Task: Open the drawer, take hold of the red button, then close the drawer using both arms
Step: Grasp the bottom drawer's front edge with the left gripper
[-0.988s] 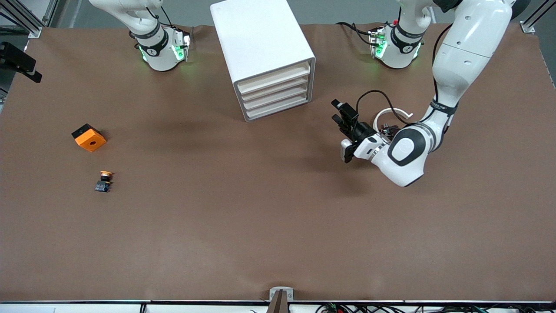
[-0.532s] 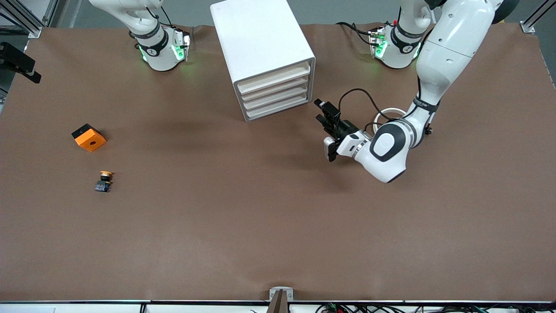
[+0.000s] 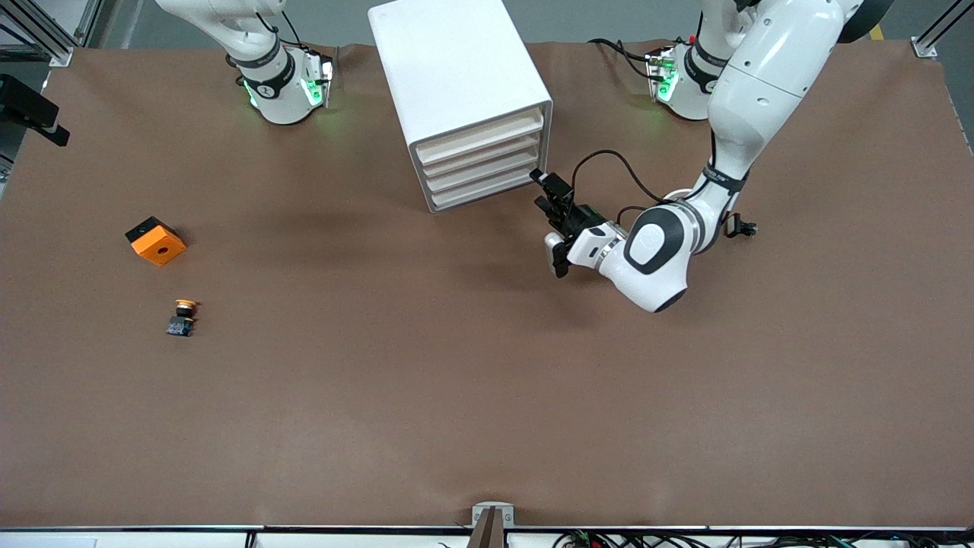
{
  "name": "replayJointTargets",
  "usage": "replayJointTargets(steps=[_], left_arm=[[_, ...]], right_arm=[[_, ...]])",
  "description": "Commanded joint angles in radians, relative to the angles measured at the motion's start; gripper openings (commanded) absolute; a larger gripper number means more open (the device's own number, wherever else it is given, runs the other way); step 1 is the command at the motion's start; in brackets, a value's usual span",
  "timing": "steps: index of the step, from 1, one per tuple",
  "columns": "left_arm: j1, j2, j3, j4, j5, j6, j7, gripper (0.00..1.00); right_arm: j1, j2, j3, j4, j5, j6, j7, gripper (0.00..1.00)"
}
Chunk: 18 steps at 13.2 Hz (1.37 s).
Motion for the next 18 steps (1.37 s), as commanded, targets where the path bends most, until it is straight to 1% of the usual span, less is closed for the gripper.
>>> replayJointTargets(steps=[1,2,4,6,9,10,15,18], left_arm=[[-0.035,0.001,0.001,-0.007,-0.026,0.013,-0.002,0.80],[-0.042,0.001,0.001,-0.013,-0.026,0.013,-0.002,0.79],[-0.062,-0.001,0.001,-0.023,-0.026,0.013,0.000,0.69],[-0.075,-0.002,0.001,-0.038,-0.023,0.013,0.002,0.67],[-0.078,-0.011,0.001,-0.073,-0.013,0.010,0.011,0.67],[-0.075,-0.013,0.001,-0.082,-0.004,0.008,0.014,0.65],[-0.092,-0.028,-0.002,-0.109,0.007,0.002,0.014,0.62],[-0.096,-0.028,-0.021,-0.113,0.007,0.002,0.012,0.59]], right_arm=[[0.004,-0.028,-0.006,-0.029,0.030,0.012,0.013,1.00],[-0.001,-0.028,-0.006,-0.029,0.035,0.014,0.013,1.00],[0.006,-0.028,0.001,-0.028,0.033,0.014,0.013,1.00],[0.007,-0.028,0.003,-0.026,0.029,0.012,0.012,1.00],[0.007,-0.028,0.003,-0.028,0.024,0.011,0.012,1.00],[0.007,-0.028,0.003,-0.026,0.024,0.011,0.012,1.00],[0.007,-0.028,0.003,-0.026,0.023,0.011,0.012,1.00],[0.006,-0.026,0.001,-0.026,0.023,0.011,0.010,1.00]])
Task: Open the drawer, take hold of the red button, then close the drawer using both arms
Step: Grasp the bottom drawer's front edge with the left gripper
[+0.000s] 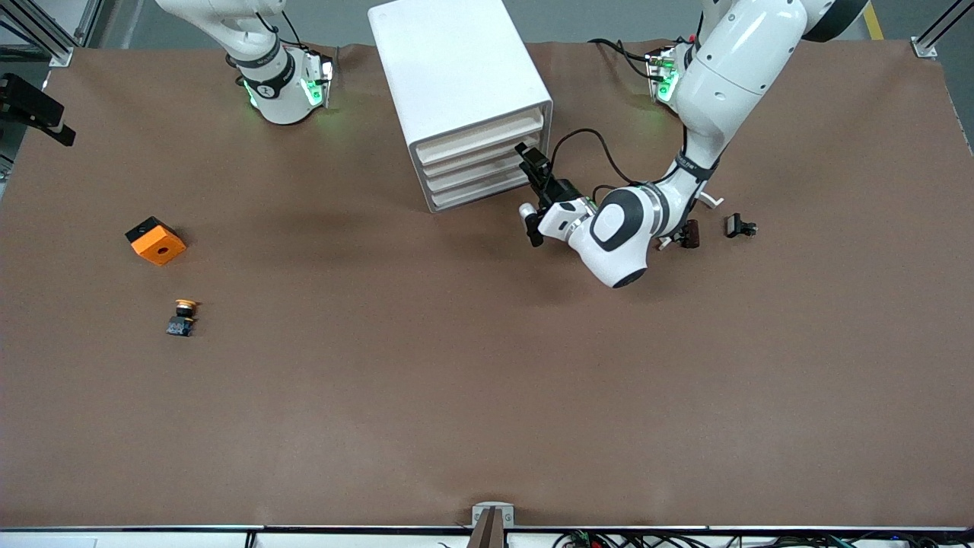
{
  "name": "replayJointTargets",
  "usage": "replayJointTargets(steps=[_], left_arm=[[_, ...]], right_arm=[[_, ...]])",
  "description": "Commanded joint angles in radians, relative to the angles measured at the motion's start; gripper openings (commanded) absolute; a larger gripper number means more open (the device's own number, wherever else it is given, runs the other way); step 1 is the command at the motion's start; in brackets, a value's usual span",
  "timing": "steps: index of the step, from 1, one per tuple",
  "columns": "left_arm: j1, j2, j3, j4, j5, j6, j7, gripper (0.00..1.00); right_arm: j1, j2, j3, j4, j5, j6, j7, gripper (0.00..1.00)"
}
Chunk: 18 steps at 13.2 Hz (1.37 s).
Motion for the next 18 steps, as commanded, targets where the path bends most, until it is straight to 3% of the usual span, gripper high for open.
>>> replayJointTargets(steps=[1,4,8,11,15,18], left_arm=[[-0.002,-0.031,-0.013,-0.031,0.007,0.000,0.012,0.59],[-0.005,-0.036,-0.026,-0.041,0.006,-0.001,0.010,0.57],[-0.013,-0.033,-0.026,-0.039,0.006,0.002,0.003,0.39],[-0.023,-0.034,-0.026,-0.037,0.004,0.003,0.002,0.38],[-0.028,-0.034,-0.026,-0.037,0.003,0.011,-0.001,0.17],[-0.027,-0.034,-0.024,-0.037,0.003,0.020,-0.001,0.13]], right_arm=[[0.006,-0.026,-0.004,-0.026,0.001,0.009,0.008,1.00],[0.004,-0.025,-0.004,-0.023,-0.002,0.006,0.005,1.00],[0.006,-0.025,-0.004,-0.020,-0.007,0.006,0.005,1.00],[0.004,-0.025,-0.004,-0.020,-0.007,0.002,0.005,1.00],[0.006,-0.025,-0.004,-0.020,-0.007,0.004,0.005,1.00],[0.007,-0.025,-0.002,-0.020,-0.007,0.004,0.005,1.00]])
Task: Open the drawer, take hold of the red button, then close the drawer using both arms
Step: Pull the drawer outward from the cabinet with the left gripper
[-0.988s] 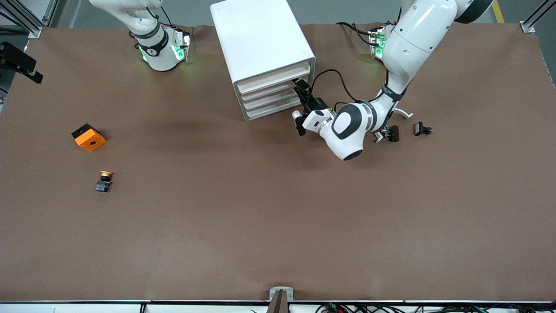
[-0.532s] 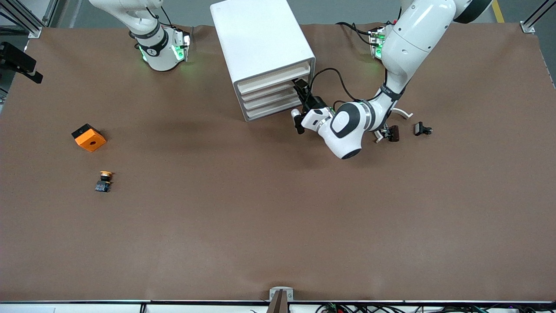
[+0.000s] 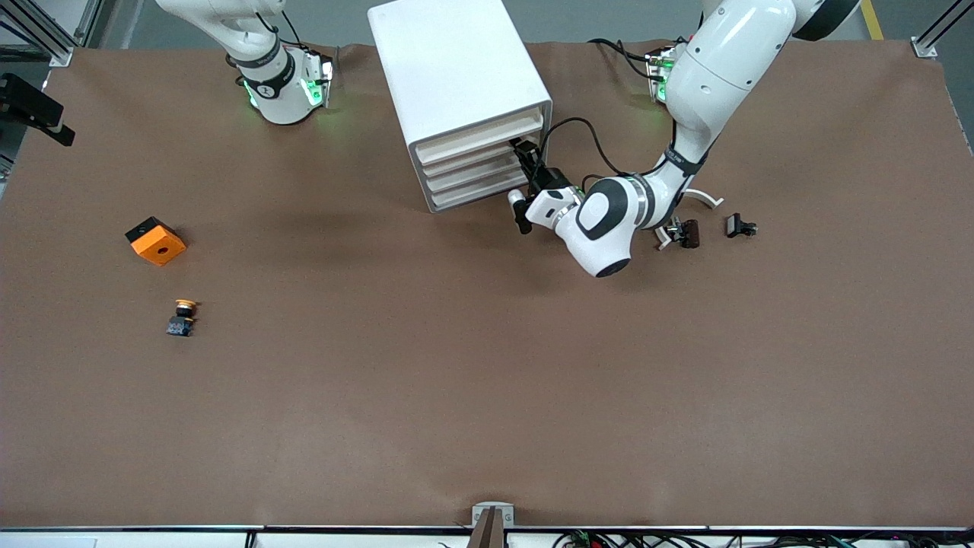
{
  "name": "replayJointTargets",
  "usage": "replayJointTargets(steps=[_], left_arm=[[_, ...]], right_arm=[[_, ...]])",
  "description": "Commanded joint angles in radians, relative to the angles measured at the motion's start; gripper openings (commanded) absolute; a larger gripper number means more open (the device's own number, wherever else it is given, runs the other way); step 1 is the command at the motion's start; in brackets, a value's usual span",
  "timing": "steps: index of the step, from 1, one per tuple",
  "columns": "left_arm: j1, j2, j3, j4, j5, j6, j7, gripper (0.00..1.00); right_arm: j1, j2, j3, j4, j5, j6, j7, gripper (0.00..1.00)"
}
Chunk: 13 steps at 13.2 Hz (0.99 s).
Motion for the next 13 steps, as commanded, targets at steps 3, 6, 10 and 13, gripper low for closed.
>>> replayJointTargets(steps=[3,6,10,13], left_arm=[[0.005,-0.022,0.002,-0.010,0.001,0.007,-0.006,0.13],[0.014,-0.018,0.019,0.013,0.002,0.007,-0.003,0.13],[0.058,-0.002,0.024,0.071,0.002,0.007,-0.007,0.13],[0.086,0.037,0.031,0.151,0.001,0.007,-0.010,0.13]], right_arm=[[0.006,-0.025,-0.003,-0.018,-0.006,0.003,0.005,1.00],[0.009,-0.025,-0.001,-0.018,-0.008,0.003,0.008,1.00],[0.009,-0.025,-0.001,-0.018,-0.006,-0.005,0.009,1.00],[0.007,-0.023,-0.001,-0.015,-0.006,-0.007,0.009,1.00]])
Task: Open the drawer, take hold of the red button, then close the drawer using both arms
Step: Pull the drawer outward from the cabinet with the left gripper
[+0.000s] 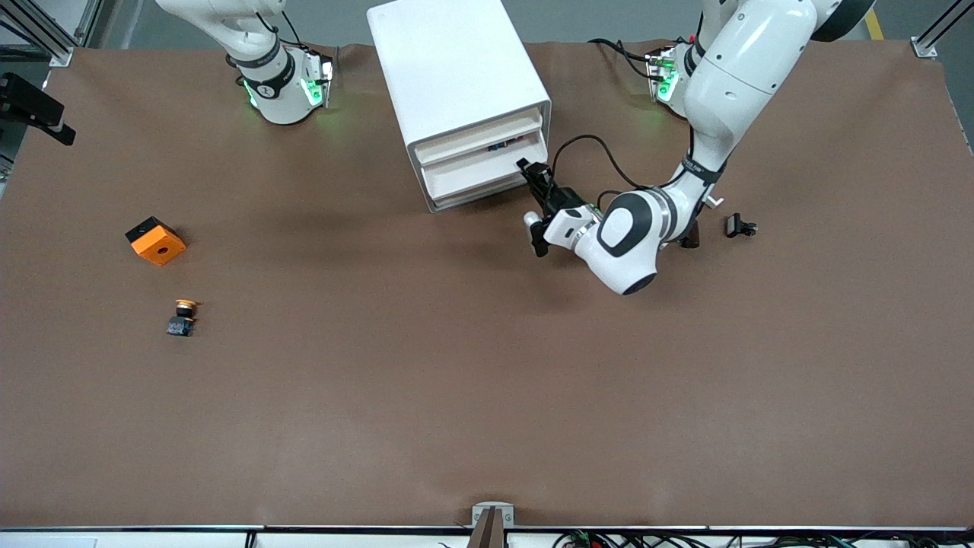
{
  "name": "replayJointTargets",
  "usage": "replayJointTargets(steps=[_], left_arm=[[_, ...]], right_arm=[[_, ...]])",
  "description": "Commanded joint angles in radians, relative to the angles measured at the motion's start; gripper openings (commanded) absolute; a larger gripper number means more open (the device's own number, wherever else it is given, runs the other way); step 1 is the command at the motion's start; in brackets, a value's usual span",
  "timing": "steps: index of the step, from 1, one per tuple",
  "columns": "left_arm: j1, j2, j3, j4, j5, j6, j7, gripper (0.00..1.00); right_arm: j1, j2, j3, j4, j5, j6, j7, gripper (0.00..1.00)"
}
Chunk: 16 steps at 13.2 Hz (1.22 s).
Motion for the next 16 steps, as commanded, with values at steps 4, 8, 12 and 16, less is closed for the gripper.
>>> replayJointTargets(steps=[4,8,12,16], left_arm=[[0.060,0.057,0.010,0.151,-0.011,-0.012,-0.016,0.14],[0.105,0.067,0.010,0.181,-0.015,-0.012,-0.016,0.14],[0.117,0.074,0.010,0.191,-0.018,-0.012,-0.030,0.18],[0.122,0.064,0.010,0.193,-0.018,-0.013,-0.053,0.74]], right_arm=[[0.002,-0.003,-0.003,0.012,-0.005,-0.034,0.003,1.00],[-0.004,0.031,-0.006,0.011,-0.005,-0.036,-0.003,1.00],[-0.001,0.132,-0.006,0.017,-0.009,-0.030,-0.003,1.00],[-0.005,0.189,-0.009,0.041,-0.018,-0.016,-0.003,1.00]])
